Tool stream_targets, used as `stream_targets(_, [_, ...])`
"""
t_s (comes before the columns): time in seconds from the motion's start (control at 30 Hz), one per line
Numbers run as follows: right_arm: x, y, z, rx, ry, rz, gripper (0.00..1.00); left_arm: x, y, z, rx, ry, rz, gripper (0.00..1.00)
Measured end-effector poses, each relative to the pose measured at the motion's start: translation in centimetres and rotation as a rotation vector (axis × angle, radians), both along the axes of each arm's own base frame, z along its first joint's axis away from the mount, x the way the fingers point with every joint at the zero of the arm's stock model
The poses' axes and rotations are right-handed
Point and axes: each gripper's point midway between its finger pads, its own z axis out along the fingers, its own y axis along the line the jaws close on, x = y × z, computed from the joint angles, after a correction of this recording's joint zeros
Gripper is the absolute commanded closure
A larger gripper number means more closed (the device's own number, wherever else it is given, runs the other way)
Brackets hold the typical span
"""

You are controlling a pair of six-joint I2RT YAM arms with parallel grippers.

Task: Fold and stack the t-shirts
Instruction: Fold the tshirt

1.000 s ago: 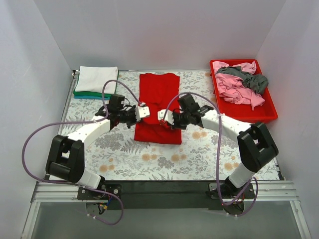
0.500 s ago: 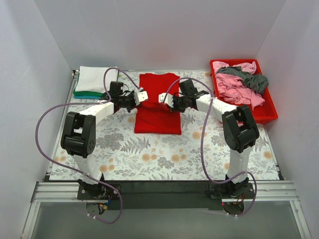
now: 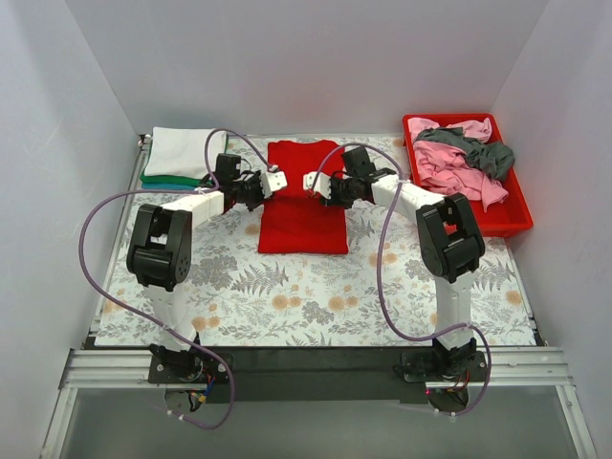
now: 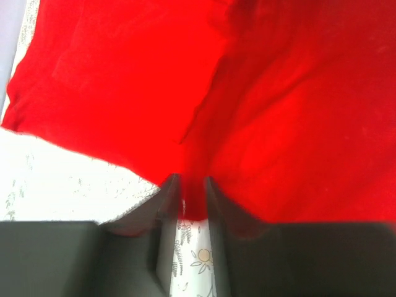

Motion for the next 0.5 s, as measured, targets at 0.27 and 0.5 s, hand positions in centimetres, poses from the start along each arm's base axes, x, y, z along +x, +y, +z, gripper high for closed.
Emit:
stream_targets(0.27, [2.3,-0.1,2.2,0.006,-0.073,-0.062,0.53,1.6,1.5,1.3,-0.035,0.018,0.122,0.50])
stream_targets(0.5, [0.2,-1.2,7.6,0.094,-0.043,-0.147,0.66,-2.0,3.6,6.5,-0.147,0.083,0.226,0.58])
